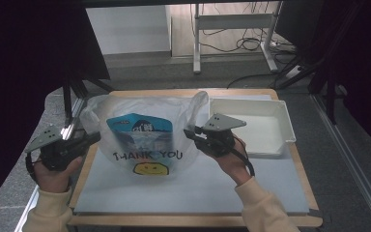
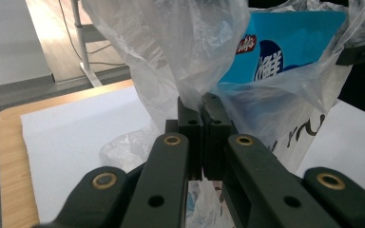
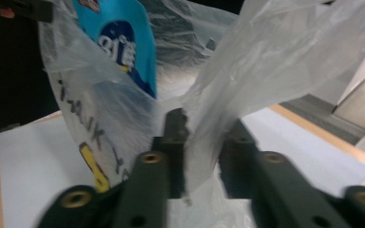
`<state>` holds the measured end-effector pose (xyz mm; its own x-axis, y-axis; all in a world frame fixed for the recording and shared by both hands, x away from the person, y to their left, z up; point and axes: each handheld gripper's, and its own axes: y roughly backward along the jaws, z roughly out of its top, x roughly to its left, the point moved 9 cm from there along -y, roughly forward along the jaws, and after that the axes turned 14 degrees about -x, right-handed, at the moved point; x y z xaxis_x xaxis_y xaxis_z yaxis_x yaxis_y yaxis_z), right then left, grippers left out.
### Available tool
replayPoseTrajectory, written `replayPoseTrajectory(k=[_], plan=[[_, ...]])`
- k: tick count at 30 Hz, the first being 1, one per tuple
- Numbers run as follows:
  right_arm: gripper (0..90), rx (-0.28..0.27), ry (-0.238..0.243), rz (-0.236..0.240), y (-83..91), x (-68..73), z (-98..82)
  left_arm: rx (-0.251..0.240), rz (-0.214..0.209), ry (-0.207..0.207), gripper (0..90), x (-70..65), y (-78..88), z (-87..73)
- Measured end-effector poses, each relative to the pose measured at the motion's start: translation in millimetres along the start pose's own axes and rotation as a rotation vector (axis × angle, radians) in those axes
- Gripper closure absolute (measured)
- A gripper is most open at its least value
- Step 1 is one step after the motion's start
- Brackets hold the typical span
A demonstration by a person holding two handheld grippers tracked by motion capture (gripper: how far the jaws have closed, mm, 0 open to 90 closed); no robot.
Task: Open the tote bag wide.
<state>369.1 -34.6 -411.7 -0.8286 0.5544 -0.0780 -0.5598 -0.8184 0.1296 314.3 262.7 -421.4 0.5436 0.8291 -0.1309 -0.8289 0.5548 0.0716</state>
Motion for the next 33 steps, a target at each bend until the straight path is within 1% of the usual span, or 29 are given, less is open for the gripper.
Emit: replayPoseTrajectory(k=[2, 3, 6, 8, 13, 18, 22, 24, 25, 26, 27, 29, 33], plan=[[86.5, -0.005, 0.02, -0.002, 0.4, 2.0, 3.4, -0.002, 0.001, -0.003, 89.0, 0.2, 0.6, 0.5], [87.8, -0.005, 0.019, 0.001, 0.7, 3.6, 4.5, -0.002, 0.001, -0.003, 89.0, 0.2, 1.0, 0.8], [88.6, -0.018, 0.035, 0.007, 1.2, 5.2, 7.6, -0.004, 0.002, -0.002, 89.0, 0.7, 1.7, 0.9], [88.7, -0.021, 0.036, 0.006, 1.7, 4.9, 7.6, -0.003, 0.004, -0.002, 89.0, 1.3, 2.3, 0.7], [88.7, -0.038, 0.014, -0.003, 3.5, 1.3, 3.2, 0.0, 0.009, -0.003, 89.1, 1.8, 4.2, -2.2], [88.7, -0.047, -0.011, -0.002, 6.3, 0.8, -4.7, 0.013, 0.017, 0.003, 89.0, 2.4, 8.4, -7.5], [88.7, -0.046, -0.004, 0.004, 8.3, 4.0, -11.5, 0.033, 0.019, 0.007, 89.0, 2.2, 9.7, -14.6], [88.7, -0.033, 0.005, -0.002, 8.0, 3.7, -16.6, 0.045, 0.023, 0.014, 89.0, 2.8, 9.0, -20.1], [88.7, -0.029, -0.001, -0.001, 7.0, 3.0, -20.2, 0.045, 0.023, 0.014, 89.0, 2.8, 9.0, -20.1], [88.7, -0.024, -0.009, -0.001, 6.2, 2.5, -23.6, 0.057, 0.026, 0.019, 89.0, 3.8, 7.9, -24.8], [88.7, -0.025, -0.013, 0.0, 5.0, 2.1, -26.1, 0.057, 0.026, 0.019, 89.0, 3.8, 7.9, -24.8], [88.6, -0.015, -0.032, 0.001, 2.6, 1.7, -34.0, 0.074, 0.031, 0.027, 89.0, 5.9, 6.4, -31.8], [88.6, -0.004, -0.052, -0.002, -0.7, 1.6, -46.3, 0.086, 0.036, 0.038, 88.9, 7.4, 7.1, -38.8]])
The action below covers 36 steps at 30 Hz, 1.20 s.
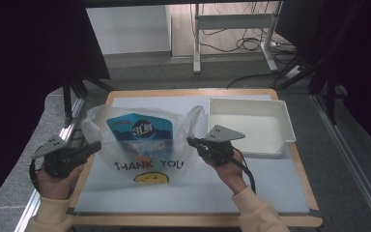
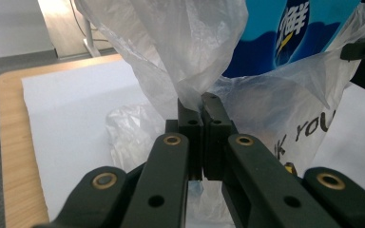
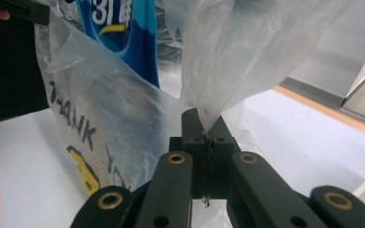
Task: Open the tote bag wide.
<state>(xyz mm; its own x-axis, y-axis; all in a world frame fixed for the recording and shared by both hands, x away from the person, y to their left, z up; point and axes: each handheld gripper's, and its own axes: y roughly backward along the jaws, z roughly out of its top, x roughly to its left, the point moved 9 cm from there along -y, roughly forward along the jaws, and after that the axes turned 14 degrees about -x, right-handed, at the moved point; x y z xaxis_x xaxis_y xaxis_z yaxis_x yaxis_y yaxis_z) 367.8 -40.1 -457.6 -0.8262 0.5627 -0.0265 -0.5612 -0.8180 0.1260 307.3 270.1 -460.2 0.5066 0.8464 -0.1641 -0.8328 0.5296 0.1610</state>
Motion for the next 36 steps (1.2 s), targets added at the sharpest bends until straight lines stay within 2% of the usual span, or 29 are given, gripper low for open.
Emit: replayPoseTrajectory(k=[10, 24, 36], plan=[[88.6, 0.011, -0.023, 0.0, 0.9, 2.0, -13.7, 0.037, 0.007, 0.021, 88.9, 1.8, -1.1, -17.7], [88.6, 0.035, -0.037, -0.02, 1.7, -4.3, -27.5, 0.065, 0.013, 0.057, 88.8, 6.9, -5.3, -33.3], [88.6, 0.057, -0.056, -0.018, -0.3, -1.7, -39.3, 0.093, -0.014, 0.069, 89.9, 3.5, -9.7, -41.1]])
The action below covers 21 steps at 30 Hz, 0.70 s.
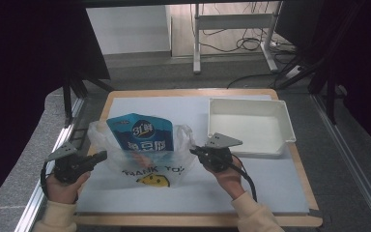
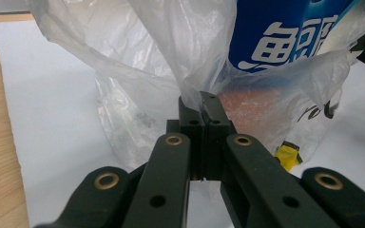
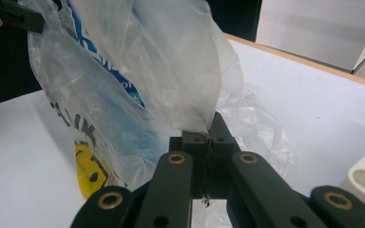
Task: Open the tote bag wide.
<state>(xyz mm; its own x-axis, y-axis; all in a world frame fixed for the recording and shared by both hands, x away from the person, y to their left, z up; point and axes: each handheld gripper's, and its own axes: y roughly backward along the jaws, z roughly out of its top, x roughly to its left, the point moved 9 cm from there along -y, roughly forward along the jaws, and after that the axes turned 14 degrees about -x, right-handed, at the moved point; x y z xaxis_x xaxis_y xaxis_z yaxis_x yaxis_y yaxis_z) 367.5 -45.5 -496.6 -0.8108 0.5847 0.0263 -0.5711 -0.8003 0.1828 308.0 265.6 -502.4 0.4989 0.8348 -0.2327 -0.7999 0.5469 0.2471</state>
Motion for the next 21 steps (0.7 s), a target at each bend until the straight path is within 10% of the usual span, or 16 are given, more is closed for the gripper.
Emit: replayPoseTrajectory(k=[21], plan=[[88.7, 0.071, -0.032, -0.014, -3.7, -6.9, -28.1, 0.048, -0.003, 0.035, 90.0, 3.0, -8.9, -22.2]])
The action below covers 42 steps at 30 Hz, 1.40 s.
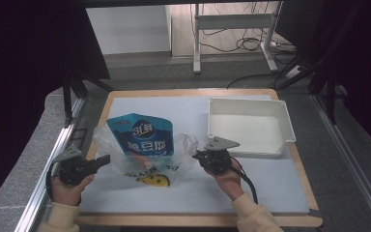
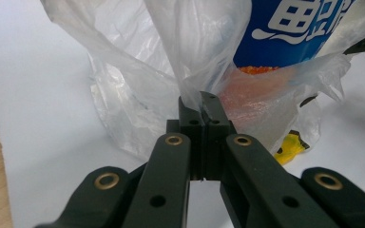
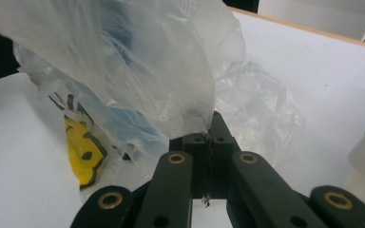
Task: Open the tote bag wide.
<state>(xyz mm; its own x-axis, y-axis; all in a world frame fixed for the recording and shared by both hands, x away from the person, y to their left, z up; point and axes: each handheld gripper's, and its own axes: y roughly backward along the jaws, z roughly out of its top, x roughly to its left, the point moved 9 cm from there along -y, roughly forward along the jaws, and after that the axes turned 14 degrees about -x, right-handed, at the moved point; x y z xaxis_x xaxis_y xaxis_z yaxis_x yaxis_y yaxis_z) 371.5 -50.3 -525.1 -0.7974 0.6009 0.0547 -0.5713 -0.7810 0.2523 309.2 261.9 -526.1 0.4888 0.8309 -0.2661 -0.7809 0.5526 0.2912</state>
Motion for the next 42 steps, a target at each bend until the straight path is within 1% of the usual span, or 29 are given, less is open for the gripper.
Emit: replayPoseTrajectory(k=[4, 7, 13, 16, 22, 30, 34, 38, 40, 42], plan=[[88.7, 0.012, -0.003, -0.012, -2.3, -2.7, -5.6, 0.015, 0.001, 0.0, 90.0, 0.2, -3.9, -5.6], [88.7, 0.027, 0.007, -0.019, -4.3, -2.9, -10.1, 0.025, 0.004, 0.005, 90.0, 1.1, -6.0, -9.8], [88.7, 0.062, 0.017, -0.021, -8.4, -1.5, -21.7, 0.039, 0.008, 0.014, 90.0, 3.7, -8.5, -16.4], [88.7, 0.071, 0.018, -0.022, -10.0, -0.9, -26.2, 0.043, 0.008, 0.017, 90.0, 4.0, -9.5, -18.2], [88.7, 0.09, 0.018, -0.026, -10.3, -2.8, -31.3, 0.051, 0.009, 0.021, 90.0, 4.6, -10.5, -21.2], [88.7, 0.127, 0.02, -0.019, -11.1, -2.4, -41.4, 0.076, 0.009, 0.034, 90.0, 7.8, -13.1, -30.7], [88.7, 0.144, 0.033, -0.017, -12.7, -0.8, -45.2, 0.085, 0.012, 0.038, 90.0, 9.5, -14.9, -34.2], [88.7, 0.164, 0.037, -0.013, -14.5, 0.7, -50.1, 0.108, 0.015, 0.038, 90.0, 11.9, -16.9, -40.8], [88.7, 0.175, 0.049, -0.016, -15.2, 1.0, -52.4, 0.111, 0.016, 0.051, 90.0, 13.6, -19.3, -43.1], [88.7, 0.186, 0.066, -0.016, -15.9, 1.9, -54.3, 0.12, 0.019, 0.054, 90.0, 15.0, -21.6, -45.7]])
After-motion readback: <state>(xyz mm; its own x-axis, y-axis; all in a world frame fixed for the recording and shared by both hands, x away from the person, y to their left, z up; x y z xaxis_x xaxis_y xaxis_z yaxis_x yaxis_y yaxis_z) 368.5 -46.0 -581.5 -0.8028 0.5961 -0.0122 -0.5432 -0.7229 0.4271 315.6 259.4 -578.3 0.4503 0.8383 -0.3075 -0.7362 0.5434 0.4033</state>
